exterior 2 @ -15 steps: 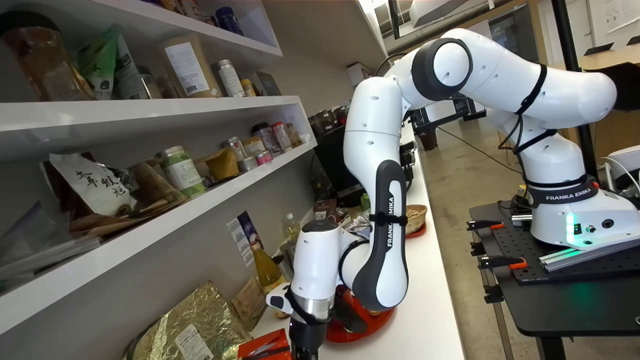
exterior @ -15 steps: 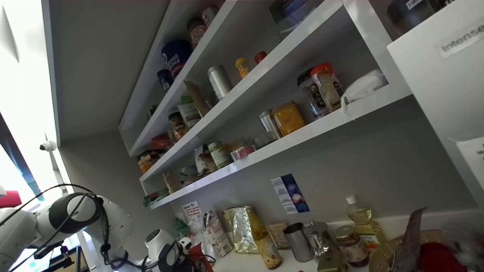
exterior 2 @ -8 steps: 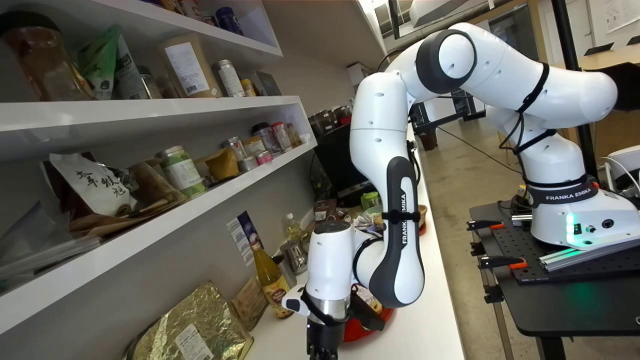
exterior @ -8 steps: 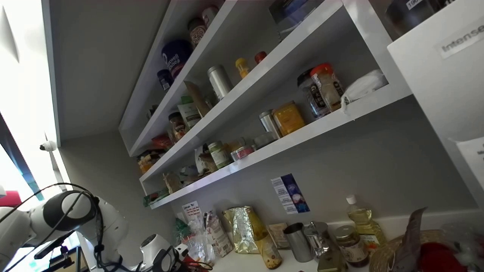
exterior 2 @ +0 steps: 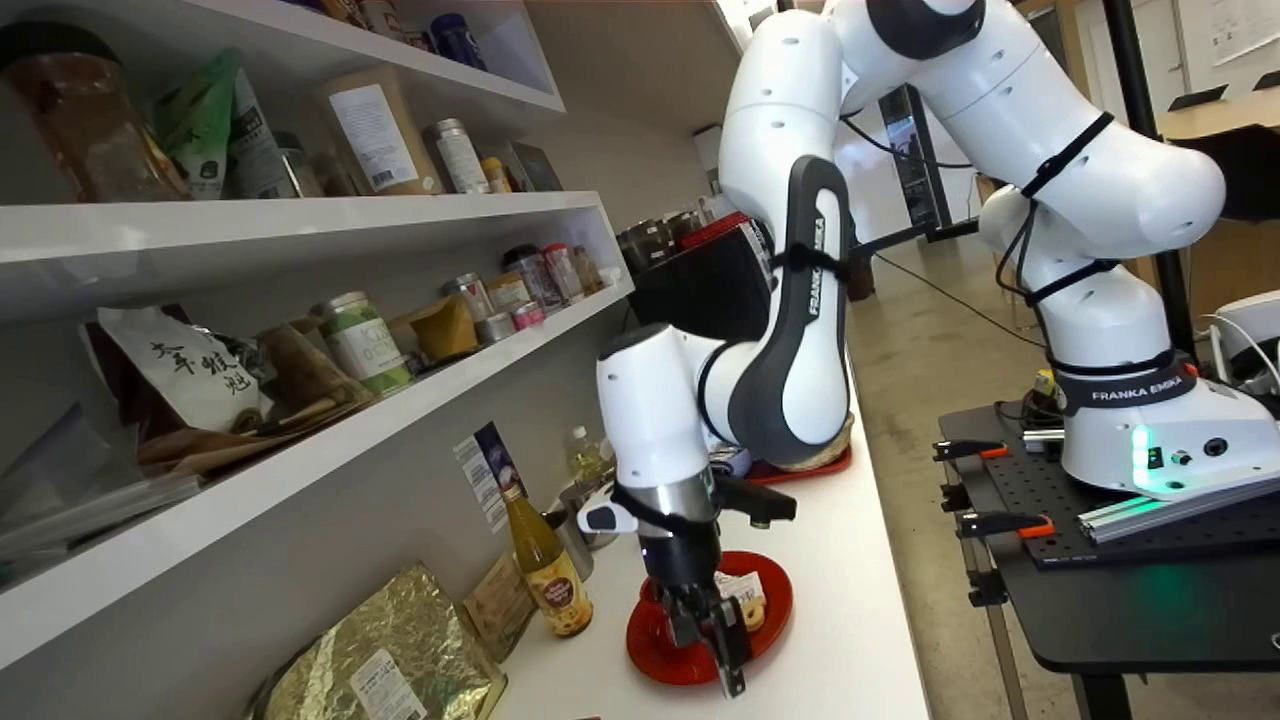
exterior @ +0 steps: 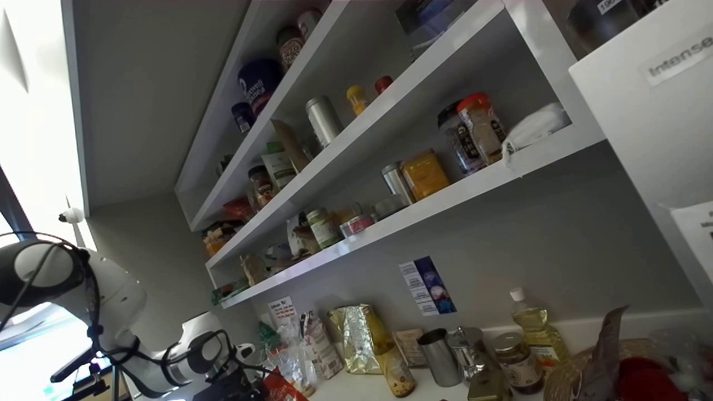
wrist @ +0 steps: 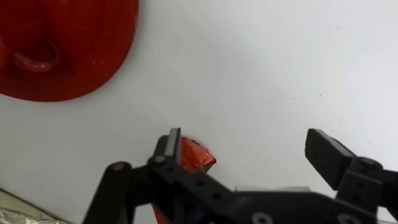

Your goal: Take the orange packet off of the shelf

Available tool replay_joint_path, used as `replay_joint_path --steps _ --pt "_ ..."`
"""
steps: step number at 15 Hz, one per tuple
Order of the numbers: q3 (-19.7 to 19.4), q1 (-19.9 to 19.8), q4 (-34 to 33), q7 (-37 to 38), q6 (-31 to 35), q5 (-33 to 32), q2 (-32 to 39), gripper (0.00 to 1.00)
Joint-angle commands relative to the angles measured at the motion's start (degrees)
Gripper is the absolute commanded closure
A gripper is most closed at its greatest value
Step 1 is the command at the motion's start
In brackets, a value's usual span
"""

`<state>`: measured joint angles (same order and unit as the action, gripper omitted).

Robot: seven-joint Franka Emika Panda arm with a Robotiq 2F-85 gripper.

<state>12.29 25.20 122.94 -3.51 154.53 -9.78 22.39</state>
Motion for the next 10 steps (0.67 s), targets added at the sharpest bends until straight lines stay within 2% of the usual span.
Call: replay_joint_path --steps 1,4,6,7,8,10 --pt "4.6 -5.5 7.1 -3.9 -10.6 4.6 -13.6 0.00" --pt "5.5 -7.1 10.0 -6.9 -20.5 8.5 -22.6 0.00" --pt "5.7 -7.2 9.4 -14.7 -31.4 13.6 -26.2 0.00" --pt "5.2 -6.7 7.6 -8.7 -25.1 9.4 -21.6 0.00" --pt "5.2 -6.6 7.9 -11.1 -28.9 11.1 -23.7 0.00" --pt "5.2 -6.5 8.6 -12.6 -30.9 12.1 -25.8 0.00"
